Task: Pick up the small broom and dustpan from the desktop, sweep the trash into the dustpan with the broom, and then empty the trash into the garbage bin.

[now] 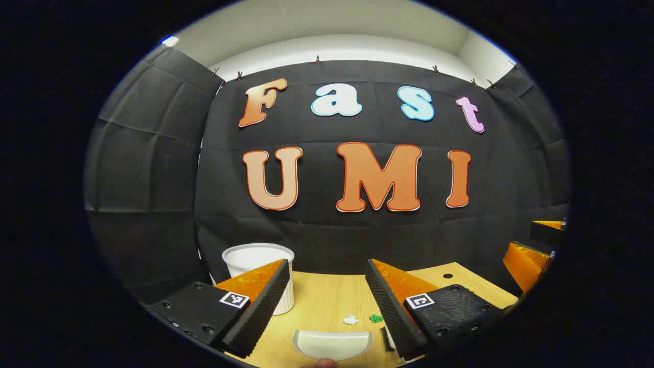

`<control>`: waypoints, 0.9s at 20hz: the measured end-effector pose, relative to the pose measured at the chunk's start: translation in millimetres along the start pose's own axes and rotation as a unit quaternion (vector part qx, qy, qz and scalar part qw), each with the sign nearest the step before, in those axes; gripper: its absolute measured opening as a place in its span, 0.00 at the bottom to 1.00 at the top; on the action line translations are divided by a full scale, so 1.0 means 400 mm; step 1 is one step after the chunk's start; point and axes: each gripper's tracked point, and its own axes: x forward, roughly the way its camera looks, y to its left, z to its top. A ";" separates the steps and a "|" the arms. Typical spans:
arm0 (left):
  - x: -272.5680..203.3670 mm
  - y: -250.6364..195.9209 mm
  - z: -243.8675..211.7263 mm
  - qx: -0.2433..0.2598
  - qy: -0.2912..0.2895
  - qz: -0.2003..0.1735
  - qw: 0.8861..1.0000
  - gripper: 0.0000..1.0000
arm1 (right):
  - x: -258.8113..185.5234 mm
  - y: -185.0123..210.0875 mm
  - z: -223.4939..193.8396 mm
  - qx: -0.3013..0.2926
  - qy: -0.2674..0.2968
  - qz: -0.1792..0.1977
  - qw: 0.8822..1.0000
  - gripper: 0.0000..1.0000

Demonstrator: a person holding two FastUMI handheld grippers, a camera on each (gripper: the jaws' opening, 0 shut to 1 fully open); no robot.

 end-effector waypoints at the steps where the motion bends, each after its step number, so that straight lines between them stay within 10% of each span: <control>1: 0.001 0.009 0.001 0.001 -0.003 -0.005 1.000 0.95 | 0.004 -0.004 -0.002 0.002 -0.002 -0.005 1.000 0.94; 18: 0.047 -0.032 -0.045 0.008 0.013 -0.067 0.998 0.95 | -0.091 -0.135 -0.085 -0.067 0.044 -0.111 0.990 0.94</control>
